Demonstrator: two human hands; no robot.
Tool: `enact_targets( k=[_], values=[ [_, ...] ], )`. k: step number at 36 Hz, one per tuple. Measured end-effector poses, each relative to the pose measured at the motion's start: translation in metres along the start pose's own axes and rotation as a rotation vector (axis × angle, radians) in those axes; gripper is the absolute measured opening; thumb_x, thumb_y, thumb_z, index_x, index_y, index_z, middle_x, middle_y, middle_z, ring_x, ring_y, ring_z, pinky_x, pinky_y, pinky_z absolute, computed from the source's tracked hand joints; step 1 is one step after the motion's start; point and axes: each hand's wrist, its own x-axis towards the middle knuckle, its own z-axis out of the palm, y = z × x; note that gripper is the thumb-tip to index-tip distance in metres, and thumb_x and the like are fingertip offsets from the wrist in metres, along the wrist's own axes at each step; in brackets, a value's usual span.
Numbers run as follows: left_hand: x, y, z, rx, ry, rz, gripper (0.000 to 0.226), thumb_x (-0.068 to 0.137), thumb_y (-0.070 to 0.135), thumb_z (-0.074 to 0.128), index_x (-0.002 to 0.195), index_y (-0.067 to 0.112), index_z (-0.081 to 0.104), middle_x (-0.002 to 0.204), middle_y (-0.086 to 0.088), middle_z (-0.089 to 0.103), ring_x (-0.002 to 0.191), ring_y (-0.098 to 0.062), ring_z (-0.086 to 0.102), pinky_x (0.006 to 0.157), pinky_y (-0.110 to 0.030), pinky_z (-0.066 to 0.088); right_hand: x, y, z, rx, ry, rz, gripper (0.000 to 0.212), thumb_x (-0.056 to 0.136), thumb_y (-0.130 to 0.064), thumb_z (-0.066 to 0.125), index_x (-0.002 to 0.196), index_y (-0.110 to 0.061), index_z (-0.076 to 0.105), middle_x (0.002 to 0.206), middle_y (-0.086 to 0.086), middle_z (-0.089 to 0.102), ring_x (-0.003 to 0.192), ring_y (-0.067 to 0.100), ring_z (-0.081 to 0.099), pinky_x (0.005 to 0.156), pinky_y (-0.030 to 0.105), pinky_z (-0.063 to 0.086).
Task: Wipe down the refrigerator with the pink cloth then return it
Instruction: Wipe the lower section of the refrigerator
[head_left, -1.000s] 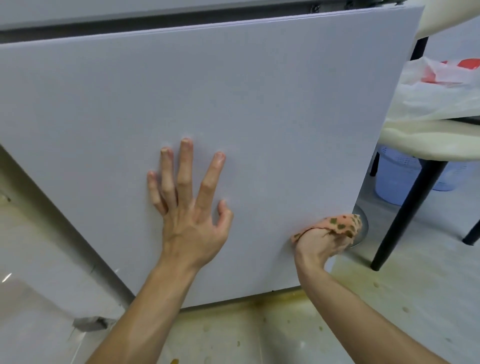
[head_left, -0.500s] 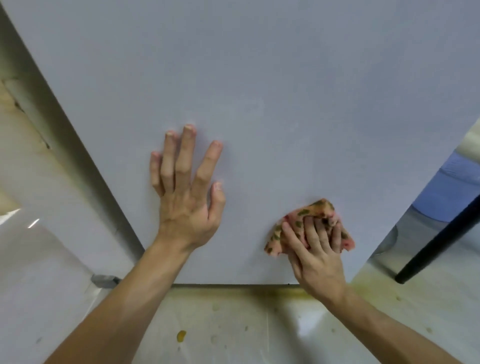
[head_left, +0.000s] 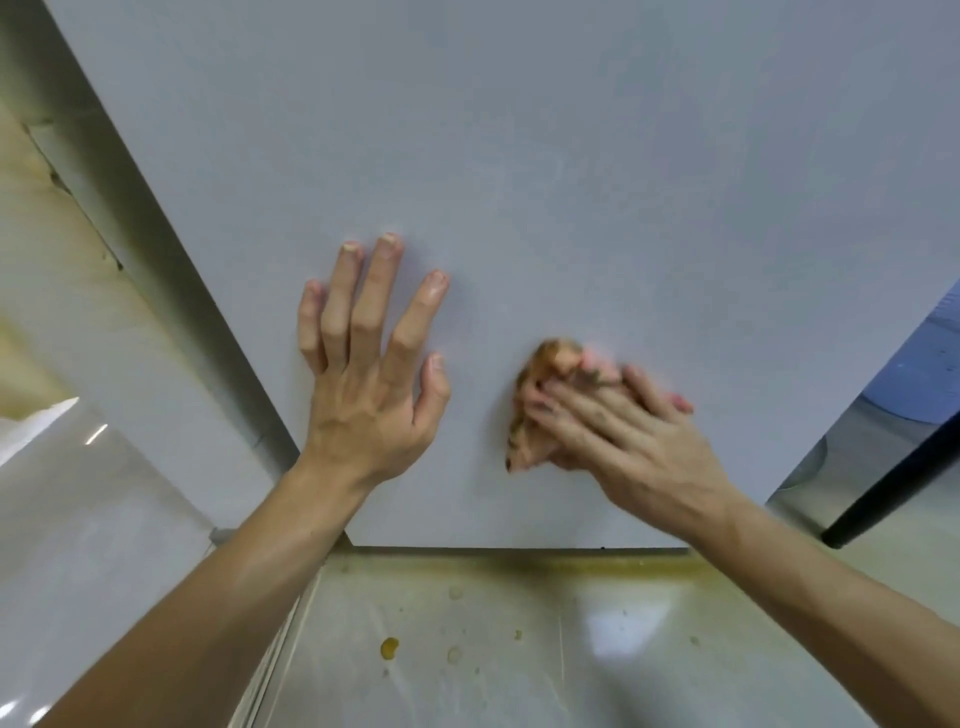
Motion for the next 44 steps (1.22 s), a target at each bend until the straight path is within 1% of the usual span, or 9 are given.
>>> enact_targets(
  k=[6,11,15,19,23,27,31,38,44],
  values=[
    [-0.008,-0.022,-0.001,-0.045,0.038,-0.03,0.055,0.105,0.03,0.042,0.156,0.02,0.023,0.164,-0.018,0.02,0.163,-0.018,-0.001,0.129,-0.047,0.002,0.079,0.0,-0.02,0.032,0.359,0.259,0.056,0.101,-0.02,0.067,0.153,-0.015,0.048,0.162,0.011,0.033,0.155,0.026,0.031,0.126,0.05,0.025],
    [-0.014,-0.033,-0.004,-0.028,0.061,-0.096,0.055,0.104,0.027,0.044,0.155,0.016,0.026,0.163,-0.018,0.019,0.161,-0.029,0.003,0.129,-0.048,0.002,0.103,-0.045,0.004,0.042,0.423,0.446,0.055,0.101,-0.025,0.064,0.154,-0.024,0.048,0.163,0.009,0.03,0.159,0.023,0.024,0.13,0.045,0.009],
    [-0.027,-0.041,-0.006,-0.009,0.026,-0.095,0.059,0.104,0.026,0.045,0.158,0.019,0.022,0.164,-0.019,0.017,0.159,-0.033,0.006,0.13,-0.048,0.002,0.063,-0.087,0.045,0.101,0.23,0.156,0.059,0.092,-0.015,0.07,0.149,-0.024,0.057,0.16,0.0,0.042,0.147,0.014,0.044,0.131,0.035,0.011],
    [-0.04,-0.05,-0.012,0.0,-0.008,-0.122,0.057,0.104,0.025,0.044,0.157,0.016,0.024,0.166,-0.017,0.016,0.158,-0.034,0.005,0.129,-0.051,0.003,-0.005,-0.118,0.084,0.162,-0.204,-0.158,0.061,0.092,-0.006,0.046,0.153,-0.015,0.048,0.157,-0.002,0.049,0.146,0.014,0.044,0.132,0.034,0.0],
    [-0.052,-0.049,-0.014,-0.016,-0.066,-0.136,0.06,0.103,0.024,0.048,0.158,0.015,0.024,0.166,-0.016,0.014,0.159,-0.034,0.005,0.129,-0.053,0.004,-0.026,-0.122,0.092,0.134,-0.334,-0.246,0.062,0.096,-0.009,0.037,0.157,-0.015,0.032,0.161,-0.007,0.039,0.147,0.011,0.037,0.131,0.033,-0.002],
    [-0.063,-0.048,-0.012,-0.002,-0.113,-0.149,0.065,0.101,0.025,0.053,0.159,0.015,0.024,0.168,-0.015,0.01,0.163,-0.027,-0.005,0.13,-0.053,0.004,-0.02,-0.119,0.086,0.168,-0.282,-0.215,0.059,0.102,-0.004,0.031,0.161,-0.012,0.028,0.172,-0.001,0.021,0.157,0.015,0.021,0.132,0.036,-0.004],
    [-0.071,-0.054,-0.015,0.014,-0.178,-0.146,0.07,0.102,0.025,0.056,0.161,0.017,0.019,0.169,-0.014,0.006,0.162,-0.021,-0.013,0.13,-0.051,0.002,0.018,-0.108,0.057,0.198,-0.145,-0.096,0.061,0.106,0.002,0.011,0.158,-0.007,0.042,0.167,0.006,0.031,0.157,0.019,0.024,0.132,0.04,0.005],
    [-0.076,-0.073,-0.024,-0.061,-0.14,-0.157,0.059,0.105,0.027,0.042,0.159,0.012,0.023,0.168,-0.015,0.015,0.162,-0.017,-0.005,0.13,-0.054,0.008,0.131,-0.095,0.019,0.199,0.29,0.294,0.062,0.097,0.008,0.044,0.156,-0.01,0.045,0.164,0.011,0.031,0.158,0.023,0.022,0.13,0.045,0.014],
    [-0.078,-0.09,-0.03,-0.037,-0.124,-0.138,0.053,0.108,0.028,0.039,0.157,0.013,0.028,0.166,-0.014,0.019,0.162,-0.02,0.003,0.126,-0.06,0.02,0.129,-0.137,0.049,0.168,0.306,0.297,0.057,0.099,-0.005,0.056,0.155,-0.017,0.049,0.164,0.006,0.035,0.158,0.017,0.024,0.131,0.04,0.013]
  ],
)
